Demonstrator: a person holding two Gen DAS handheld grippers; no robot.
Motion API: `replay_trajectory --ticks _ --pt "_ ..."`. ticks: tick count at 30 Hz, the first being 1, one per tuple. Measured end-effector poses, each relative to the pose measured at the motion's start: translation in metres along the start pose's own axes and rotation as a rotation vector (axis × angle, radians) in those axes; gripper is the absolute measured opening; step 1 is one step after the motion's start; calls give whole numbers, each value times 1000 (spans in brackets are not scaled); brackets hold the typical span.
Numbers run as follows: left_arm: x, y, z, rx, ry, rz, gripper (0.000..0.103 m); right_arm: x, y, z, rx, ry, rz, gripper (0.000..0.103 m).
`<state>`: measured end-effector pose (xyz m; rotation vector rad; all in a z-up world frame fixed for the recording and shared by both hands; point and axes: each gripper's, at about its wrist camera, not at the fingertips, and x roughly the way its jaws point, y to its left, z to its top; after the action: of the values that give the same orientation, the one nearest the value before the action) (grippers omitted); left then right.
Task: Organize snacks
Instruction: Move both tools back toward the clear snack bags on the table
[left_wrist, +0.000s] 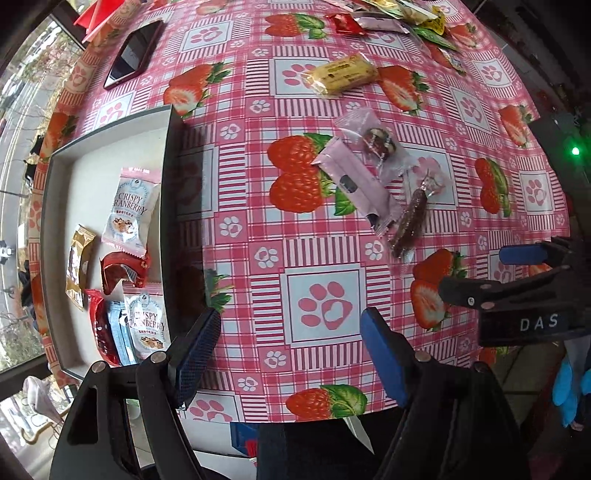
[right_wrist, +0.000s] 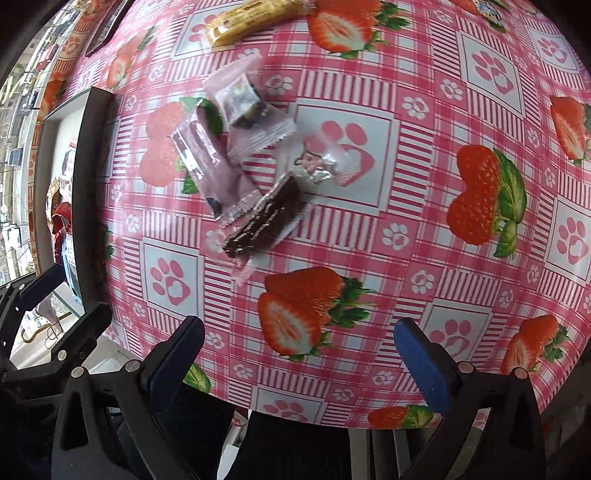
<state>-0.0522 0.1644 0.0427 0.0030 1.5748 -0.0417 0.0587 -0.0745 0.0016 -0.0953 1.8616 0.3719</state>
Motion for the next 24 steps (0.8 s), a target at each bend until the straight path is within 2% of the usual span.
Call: replay_trajectory --ticks 5,8,14,17,20,24 --pt "10 -6 11 -9 11 -2 81 1 -36 -1 24 2 3 103" --pt "9 -12 13 -22 24 -11 81 3 -59 -11 36 32 3 103" --pt "15 -26 24 23 26 -9 81 16 -92 -19 48 39 -26 103" --pt "21 -22 40 -5 24 -2 81 29 -102 -19 48 37 -43 103" --pt "14 -12 56 -62 17 -35 81 38 -113 -24 58 57 -51 103" --pt "3 -3 80 -64 -3 -23 81 39 -118 -32 43 62 -66 103"
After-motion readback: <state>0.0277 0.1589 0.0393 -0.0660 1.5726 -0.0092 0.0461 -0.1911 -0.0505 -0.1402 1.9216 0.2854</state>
